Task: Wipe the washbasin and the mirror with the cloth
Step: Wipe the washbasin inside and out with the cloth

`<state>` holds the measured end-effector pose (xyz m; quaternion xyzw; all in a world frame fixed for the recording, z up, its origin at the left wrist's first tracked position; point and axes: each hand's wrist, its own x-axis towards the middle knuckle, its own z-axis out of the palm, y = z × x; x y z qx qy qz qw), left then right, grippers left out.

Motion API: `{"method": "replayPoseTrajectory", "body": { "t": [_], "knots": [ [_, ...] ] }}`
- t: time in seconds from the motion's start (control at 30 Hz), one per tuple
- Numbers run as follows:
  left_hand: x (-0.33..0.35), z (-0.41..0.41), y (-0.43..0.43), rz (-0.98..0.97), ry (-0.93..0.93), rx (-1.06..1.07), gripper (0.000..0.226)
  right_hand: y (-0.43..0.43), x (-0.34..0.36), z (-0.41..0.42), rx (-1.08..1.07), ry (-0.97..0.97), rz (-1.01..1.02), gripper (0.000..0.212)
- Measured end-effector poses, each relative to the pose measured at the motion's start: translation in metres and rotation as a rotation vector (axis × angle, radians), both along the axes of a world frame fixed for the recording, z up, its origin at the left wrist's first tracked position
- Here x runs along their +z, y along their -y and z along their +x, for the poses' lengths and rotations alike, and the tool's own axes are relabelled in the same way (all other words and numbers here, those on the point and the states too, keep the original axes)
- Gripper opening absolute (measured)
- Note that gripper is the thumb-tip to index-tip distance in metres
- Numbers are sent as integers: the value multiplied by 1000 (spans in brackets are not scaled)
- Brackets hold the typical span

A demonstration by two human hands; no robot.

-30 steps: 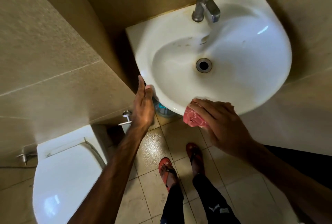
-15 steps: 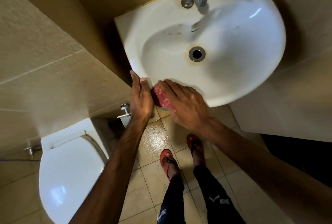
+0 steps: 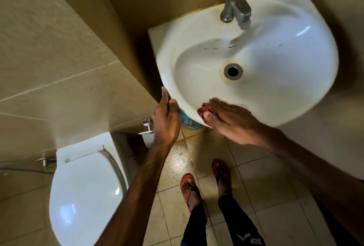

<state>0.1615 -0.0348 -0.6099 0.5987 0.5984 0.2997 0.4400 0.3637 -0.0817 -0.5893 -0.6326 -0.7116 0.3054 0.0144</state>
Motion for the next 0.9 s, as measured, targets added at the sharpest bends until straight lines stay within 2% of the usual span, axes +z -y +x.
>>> {"method": "replayPoseTrajectory", "body": {
  "t": [0.07, 0.13, 0.3, 0.4, 0.53, 0.6, 0.7, 0.77, 0.83, 0.9],
  "knots": [
    [-2, -4, -2, -13, -6, -12, 49, -29, -6, -24, -69, -149, -132, 53],
    [-4, -5, -4, -22, -37, -35, 47, -56, -8, -53, -134, -208, -178, 70],
    [-4, -6, -5, -23, -67, -44, 49, -127, -16, -105, -510, -369, -89, 90],
    [3, -5, -1, -38, -51, -23, 48, -140, -17, -107, -607, -371, -59, 85],
    [-3, -9, -6, -6, -85, 24, 47, -105, -17, -89, -434, -358, -87, 79],
    [-2, -3, -4, 38, -141, 76, 46, -75, -10, -66, -285, -328, -124, 70],
    [-5, 10, 0, 118, -223, 108, 50, -34, 15, -18, -26, -172, -239, 57],
    [-6, 20, 1, 139, -253, 110, 54, -12, 36, 17, 28, -46, -315, 60],
    [-3, 26, -1, 153, -284, 162, 55, 3, 43, 45, 59, 55, -305, 64],
    [-1, 29, -3, 155, -303, 186, 54, 13, 40, 62, 46, 147, -260, 56]
  ]
}}
